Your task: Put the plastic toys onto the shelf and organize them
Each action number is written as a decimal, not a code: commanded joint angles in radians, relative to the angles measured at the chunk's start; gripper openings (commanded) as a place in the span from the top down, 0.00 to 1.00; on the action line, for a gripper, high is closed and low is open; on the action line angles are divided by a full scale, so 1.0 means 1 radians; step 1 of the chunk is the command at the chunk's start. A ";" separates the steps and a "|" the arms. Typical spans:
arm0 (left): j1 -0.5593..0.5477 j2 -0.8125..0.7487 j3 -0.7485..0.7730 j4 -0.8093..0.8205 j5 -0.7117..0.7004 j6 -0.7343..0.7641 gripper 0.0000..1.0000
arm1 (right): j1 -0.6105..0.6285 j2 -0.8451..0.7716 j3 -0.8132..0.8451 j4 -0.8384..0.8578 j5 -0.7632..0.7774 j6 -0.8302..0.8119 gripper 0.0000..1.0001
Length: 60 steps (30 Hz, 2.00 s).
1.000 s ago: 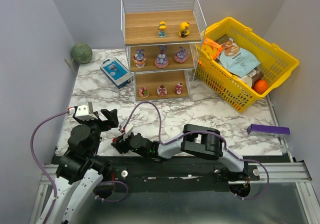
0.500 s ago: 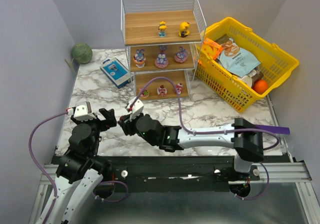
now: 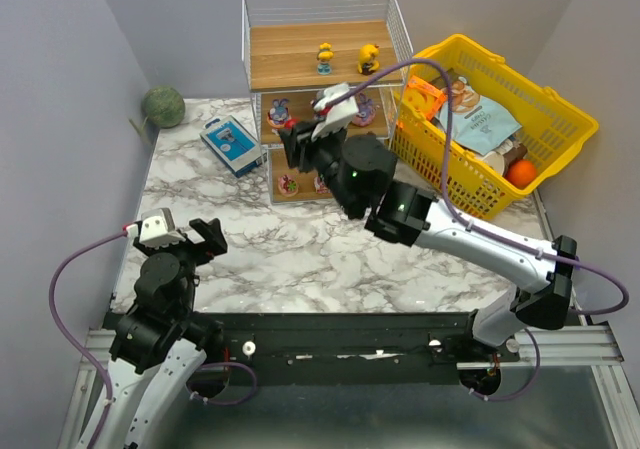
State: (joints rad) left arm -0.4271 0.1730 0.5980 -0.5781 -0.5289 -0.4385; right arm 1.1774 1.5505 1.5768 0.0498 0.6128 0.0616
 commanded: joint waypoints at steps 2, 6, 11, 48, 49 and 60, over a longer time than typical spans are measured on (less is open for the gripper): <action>0.005 0.025 0.008 0.012 0.036 0.000 0.01 | -0.077 0.083 0.182 -0.047 0.015 -0.169 0.90; 0.005 0.028 0.006 0.021 0.070 0.004 0.01 | -0.107 0.181 0.368 -0.047 0.019 -0.239 0.90; 0.005 0.031 0.003 0.024 0.089 0.007 0.01 | -0.146 0.305 0.561 -0.099 -0.011 -0.253 0.89; 0.005 0.033 0.003 0.023 0.089 0.006 0.01 | -0.211 0.537 0.749 -0.091 -0.038 -0.005 0.65; 0.005 0.036 0.005 0.023 0.087 0.007 0.01 | -0.213 0.537 0.746 -0.093 -0.038 0.009 0.64; 0.005 0.040 0.005 0.023 0.086 0.007 0.01 | -0.225 0.553 0.785 -0.165 -0.059 0.126 0.57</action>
State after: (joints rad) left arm -0.4271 0.2070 0.5980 -0.5701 -0.4515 -0.4355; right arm 0.9581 2.0663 2.3211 -0.0483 0.5743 0.1471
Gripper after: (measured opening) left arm 0.988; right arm 0.492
